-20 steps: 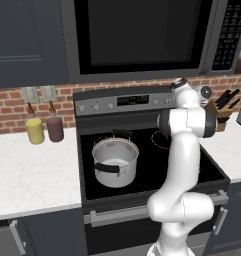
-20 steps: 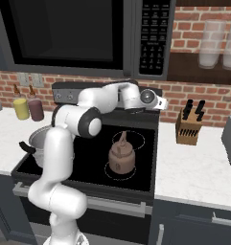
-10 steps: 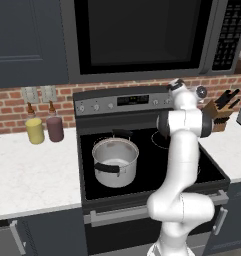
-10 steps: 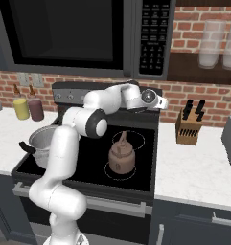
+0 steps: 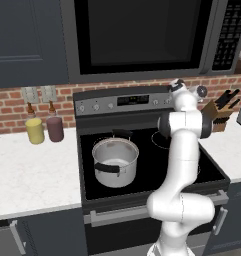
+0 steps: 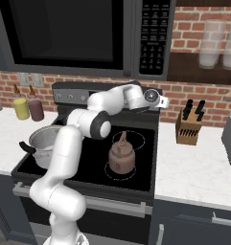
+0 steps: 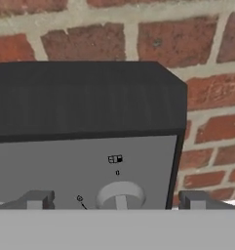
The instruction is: Pick the kettle from the counter and place it on a stove burner. Then turn the burner on.
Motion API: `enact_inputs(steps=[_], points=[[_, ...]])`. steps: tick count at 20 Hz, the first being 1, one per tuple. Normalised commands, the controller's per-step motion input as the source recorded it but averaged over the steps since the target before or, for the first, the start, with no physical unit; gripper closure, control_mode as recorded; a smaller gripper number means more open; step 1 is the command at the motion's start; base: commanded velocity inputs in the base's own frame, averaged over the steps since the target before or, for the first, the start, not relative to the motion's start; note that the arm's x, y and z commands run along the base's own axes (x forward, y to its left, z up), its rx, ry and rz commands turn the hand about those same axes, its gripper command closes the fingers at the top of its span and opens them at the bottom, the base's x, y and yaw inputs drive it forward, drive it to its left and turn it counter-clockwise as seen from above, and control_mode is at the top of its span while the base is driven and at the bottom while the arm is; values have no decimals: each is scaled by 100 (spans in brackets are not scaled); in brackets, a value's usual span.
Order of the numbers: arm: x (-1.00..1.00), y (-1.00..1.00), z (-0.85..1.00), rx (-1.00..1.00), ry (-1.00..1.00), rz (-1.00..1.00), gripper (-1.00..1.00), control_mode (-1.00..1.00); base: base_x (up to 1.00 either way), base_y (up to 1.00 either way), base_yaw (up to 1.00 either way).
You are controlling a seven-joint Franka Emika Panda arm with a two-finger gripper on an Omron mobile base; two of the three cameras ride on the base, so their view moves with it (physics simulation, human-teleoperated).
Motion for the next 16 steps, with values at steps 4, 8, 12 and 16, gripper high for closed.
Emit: enact_inputs(steps=[4,8,12,16], points=[[19,-7,-5,0,0,0,-100,-100,0,0,0],[0,0,0,0,1,0,-100,-100,0,0,0],[0,0,-10,0,0,0,-100,-100,0,0,0],[0,0,0,0,-1,0,-100,-100,0,0,0]])
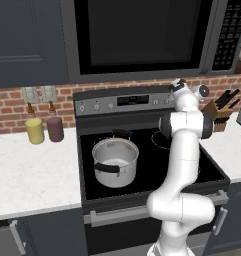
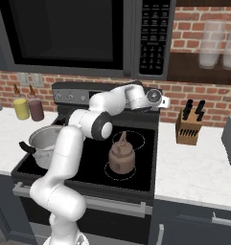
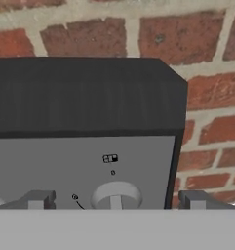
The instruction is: Pick the kettle from the counter and place it on a stove burner. Then turn the burner on.
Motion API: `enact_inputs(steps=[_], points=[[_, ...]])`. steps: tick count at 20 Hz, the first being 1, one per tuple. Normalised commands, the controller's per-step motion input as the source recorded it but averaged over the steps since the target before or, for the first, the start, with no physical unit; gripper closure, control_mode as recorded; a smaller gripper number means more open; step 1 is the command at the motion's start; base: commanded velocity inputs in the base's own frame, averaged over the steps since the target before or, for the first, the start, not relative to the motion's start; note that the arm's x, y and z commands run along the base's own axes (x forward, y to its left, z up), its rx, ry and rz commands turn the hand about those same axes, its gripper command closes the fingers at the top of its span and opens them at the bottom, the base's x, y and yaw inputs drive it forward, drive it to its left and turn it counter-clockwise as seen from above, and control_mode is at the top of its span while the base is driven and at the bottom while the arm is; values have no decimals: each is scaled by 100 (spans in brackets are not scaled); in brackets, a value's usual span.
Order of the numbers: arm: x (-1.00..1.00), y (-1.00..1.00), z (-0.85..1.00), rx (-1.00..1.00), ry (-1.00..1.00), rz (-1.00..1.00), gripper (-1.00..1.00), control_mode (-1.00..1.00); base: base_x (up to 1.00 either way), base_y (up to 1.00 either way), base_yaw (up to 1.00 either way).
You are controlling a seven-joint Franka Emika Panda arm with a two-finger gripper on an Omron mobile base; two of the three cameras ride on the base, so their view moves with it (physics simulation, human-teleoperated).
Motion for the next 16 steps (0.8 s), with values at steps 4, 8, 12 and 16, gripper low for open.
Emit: enact_inputs(steps=[4,8,12,16], points=[[0,0,0,0,0,0,100,-100,0,0,0],[0,0,0,0,0,0,100,-100,0,0,0],[0,0,0,0,0,0,100,-100,0,0,0],[0,0,0,0,0,0,100,-100,0,0,0]])
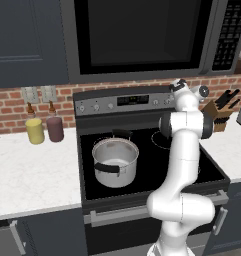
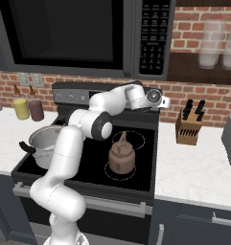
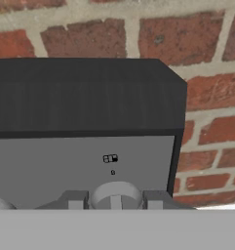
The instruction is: Pick the kettle from the counter and place it on a stove burner. Then turn the burner on.
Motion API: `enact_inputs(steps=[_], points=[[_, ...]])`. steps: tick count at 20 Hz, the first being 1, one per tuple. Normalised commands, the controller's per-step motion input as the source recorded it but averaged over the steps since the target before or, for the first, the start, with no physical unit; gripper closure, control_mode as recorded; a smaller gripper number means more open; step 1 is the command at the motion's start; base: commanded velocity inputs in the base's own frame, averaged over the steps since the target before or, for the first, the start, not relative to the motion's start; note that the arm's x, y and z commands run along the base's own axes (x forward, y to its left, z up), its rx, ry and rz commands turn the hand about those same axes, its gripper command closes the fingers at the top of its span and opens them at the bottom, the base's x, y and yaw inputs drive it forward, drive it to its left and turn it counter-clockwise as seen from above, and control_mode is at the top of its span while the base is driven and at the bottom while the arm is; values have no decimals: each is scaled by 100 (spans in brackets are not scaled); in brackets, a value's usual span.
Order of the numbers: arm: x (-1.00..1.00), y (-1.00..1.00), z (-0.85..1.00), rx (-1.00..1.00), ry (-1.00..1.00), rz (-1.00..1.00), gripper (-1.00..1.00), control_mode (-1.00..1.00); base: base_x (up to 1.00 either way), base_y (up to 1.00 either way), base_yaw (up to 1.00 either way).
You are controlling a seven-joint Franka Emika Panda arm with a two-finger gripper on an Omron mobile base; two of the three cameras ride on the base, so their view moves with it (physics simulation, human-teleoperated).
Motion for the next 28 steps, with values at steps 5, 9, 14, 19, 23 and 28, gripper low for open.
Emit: enact_inputs(steps=[5,9,14,19,23,28], points=[[0,0,0,0,0,0,100,-100,0,0,0],[0,0,0,0,0,0,100,-100,0,0,0],[0,0,0,-4,0,9,100,-100,0,0,0],[0,0,0,-12,0,21,100,-100,0,0,0],[0,0,0,-15,0,26,100,-100,0,0,0],[0,1,0,-20,0,28,100,-100,0,0,0]])
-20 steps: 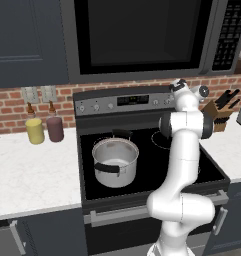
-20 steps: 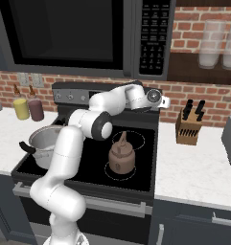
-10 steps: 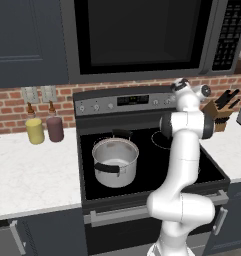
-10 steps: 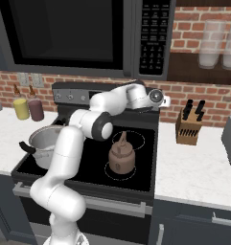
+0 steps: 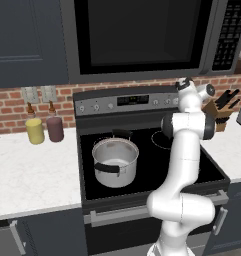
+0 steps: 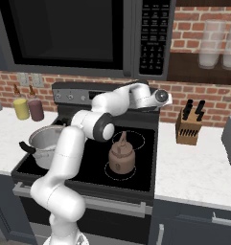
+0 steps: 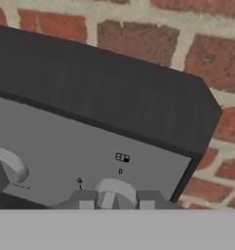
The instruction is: Pick the kettle from the counter and place it on a stove burner. Then turn the burner on.
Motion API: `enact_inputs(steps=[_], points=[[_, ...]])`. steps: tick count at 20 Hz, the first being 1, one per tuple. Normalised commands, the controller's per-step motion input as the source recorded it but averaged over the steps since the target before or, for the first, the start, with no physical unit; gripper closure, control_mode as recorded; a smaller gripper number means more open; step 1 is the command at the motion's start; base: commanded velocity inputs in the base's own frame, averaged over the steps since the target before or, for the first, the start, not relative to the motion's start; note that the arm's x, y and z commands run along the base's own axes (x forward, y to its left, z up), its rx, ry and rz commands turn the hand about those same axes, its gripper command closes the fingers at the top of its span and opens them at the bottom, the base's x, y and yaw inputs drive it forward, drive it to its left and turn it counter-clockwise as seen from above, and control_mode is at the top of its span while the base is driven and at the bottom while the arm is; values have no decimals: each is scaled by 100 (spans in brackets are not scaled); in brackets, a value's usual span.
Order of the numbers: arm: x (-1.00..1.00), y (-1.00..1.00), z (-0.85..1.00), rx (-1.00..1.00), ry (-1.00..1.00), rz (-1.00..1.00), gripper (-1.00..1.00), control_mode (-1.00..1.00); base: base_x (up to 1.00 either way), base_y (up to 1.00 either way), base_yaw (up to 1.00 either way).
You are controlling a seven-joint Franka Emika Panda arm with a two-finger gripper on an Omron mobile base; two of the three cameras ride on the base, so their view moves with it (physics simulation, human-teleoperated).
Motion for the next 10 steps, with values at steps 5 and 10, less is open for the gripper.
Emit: enact_inputs(steps=[5,10], points=[[0,6,0,-23,-5,28,100,-100,0,0,0],[0,5,0,-23,-12,28,100,-100,0,0,0]])
